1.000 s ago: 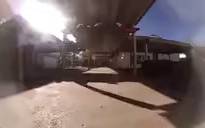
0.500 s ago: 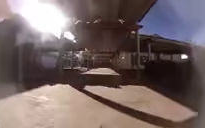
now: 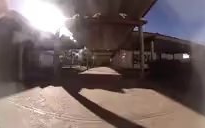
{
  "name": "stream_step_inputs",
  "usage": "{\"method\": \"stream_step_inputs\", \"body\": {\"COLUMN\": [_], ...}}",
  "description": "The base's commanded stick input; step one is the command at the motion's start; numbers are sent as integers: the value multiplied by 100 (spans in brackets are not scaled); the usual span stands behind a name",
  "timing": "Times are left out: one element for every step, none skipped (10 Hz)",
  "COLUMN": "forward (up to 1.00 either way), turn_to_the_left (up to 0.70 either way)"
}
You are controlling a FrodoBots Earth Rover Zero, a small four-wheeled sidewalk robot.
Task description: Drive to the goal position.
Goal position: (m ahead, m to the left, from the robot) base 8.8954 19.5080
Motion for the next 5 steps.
{"method": "stream_step_inputs", "body": {"forward": [100,100,100,100,100], "turn_to_the_left": [1,1,1,1,1]}}
